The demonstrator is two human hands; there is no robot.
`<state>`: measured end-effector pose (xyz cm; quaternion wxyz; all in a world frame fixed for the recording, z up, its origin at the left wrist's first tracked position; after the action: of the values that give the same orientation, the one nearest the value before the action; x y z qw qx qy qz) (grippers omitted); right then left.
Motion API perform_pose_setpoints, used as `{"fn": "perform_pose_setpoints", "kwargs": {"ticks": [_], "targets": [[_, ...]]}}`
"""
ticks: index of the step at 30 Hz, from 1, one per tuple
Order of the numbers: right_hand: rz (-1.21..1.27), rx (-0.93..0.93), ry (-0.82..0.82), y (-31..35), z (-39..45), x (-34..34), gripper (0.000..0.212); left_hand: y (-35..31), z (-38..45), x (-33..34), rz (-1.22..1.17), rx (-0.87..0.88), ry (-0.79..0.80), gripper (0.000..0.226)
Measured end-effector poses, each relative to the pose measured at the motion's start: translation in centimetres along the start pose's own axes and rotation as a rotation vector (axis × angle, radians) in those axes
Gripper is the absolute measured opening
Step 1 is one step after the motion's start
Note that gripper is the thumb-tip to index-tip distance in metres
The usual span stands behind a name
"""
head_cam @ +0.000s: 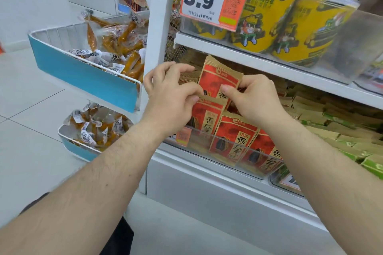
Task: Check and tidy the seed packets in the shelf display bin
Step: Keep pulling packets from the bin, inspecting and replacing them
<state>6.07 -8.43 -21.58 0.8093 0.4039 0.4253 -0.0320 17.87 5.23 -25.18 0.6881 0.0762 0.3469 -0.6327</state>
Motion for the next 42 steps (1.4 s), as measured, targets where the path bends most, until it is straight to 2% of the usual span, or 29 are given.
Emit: {"fn": "perform_pose_setpoints", "kwargs": {"ticks": [2, 5, 7, 9, 11, 14, 18, 23, 25, 29, 32, 34, 36, 37, 39, 42], "targets": [[-0.048, -0.008, 0.036, 0.4, 0.6, 0.2, 0.007, -0.4, 0.3, -1.7, -0.100, 0.057, -0.136, 0.011], [-0.138, -0.055, 0.100, 1.4, 1.4, 0.4, 0.021, -0.5, 0.1, -4.9, -0.228, 0.141, -0.365, 0.009], [-0.202, -0.041, 0.156, 2.1, 1.8, 0.5, 0.023, 0.0, -0.5, -6.9, -0.340, 0.178, -0.521, 0.010], [-0.315, 0.002, 0.230, 2.1, 2.2, 0.9, 0.028, 1.0, -1.0, -8.0, -0.471, 0.151, -0.610, 0.014], [-0.502, 0.010, 0.338, 2.1, 2.3, 1.9, 0.041, 2.1, -1.4, -8.5, -0.535, 0.072, -0.616, 0.020], [-0.629, 0.017, 0.413, 2.3, 2.5, 3.0, 0.047, 2.8, -1.7, -7.7, -0.479, -0.064, -0.427, 0.014], [-0.651, -0.068, 0.402, 4.1, 3.1, 3.5, 0.028, 3.1, -1.8, -5.9, -0.439, -0.156, -0.077, 0.016], [-0.978, -0.133, 0.524, 4.7, 2.7, 6.4, 0.055, 3.8, -2.4, -4.6, -0.546, -0.293, 0.166, 0.022], [-1.021, -0.117, 0.530, 4.4, 2.8, 7.3, 0.056, 4.1, -2.6, -4.2, -0.536, -0.343, 0.276, 0.027], [-1.061, -0.113, 0.497, 4.4, 2.8, 7.9, 0.052, 3.9, -3.8, -2.2, -0.339, -0.275, 0.690, 0.029], [-1.035, -0.079, 0.498, 4.4, 2.7, 7.0, 0.057, 3.3, -4.6, -1.0, -0.319, -0.225, 0.839, 0.029], [-0.917, -0.118, 0.425, 5.4, 2.6, 5.8, 0.044, 2.9, -4.9, -0.6, -0.306, -0.202, 0.873, 0.030], [-0.697, -0.186, 0.351, 7.0, 2.1, 4.6, 0.013, 2.6, -5.0, -0.1, -0.275, -0.185, 0.892, 0.032], [-0.602, -0.188, 0.385, 7.6, 1.8, 4.5, 0.009, 2.7, -5.0, 0.1, -0.252, -0.179, 0.893, 0.031], [-0.511, -0.092, 0.621, 7.7, 0.9, 5.8, 0.020, 2.8, -4.8, 0.4, -0.228, -0.188, 0.885, 0.024], [-0.550, 0.144, 0.956, 5.6, 0.2, 9.1, 0.028, 2.9, -4.4, 0.6, -0.220, -0.206, 0.877, 0.017]]}}
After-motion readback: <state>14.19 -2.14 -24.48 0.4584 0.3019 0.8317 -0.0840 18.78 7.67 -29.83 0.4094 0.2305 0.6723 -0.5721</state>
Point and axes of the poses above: each hand's wrist, its own z-axis towards the middle knuckle, its own x-axis out of the palm, y = z × x, the point moved 5 cm from there along z, towards the middle knuckle, and after that the axes turned 1 degree about -y, right-handed, at the moved point
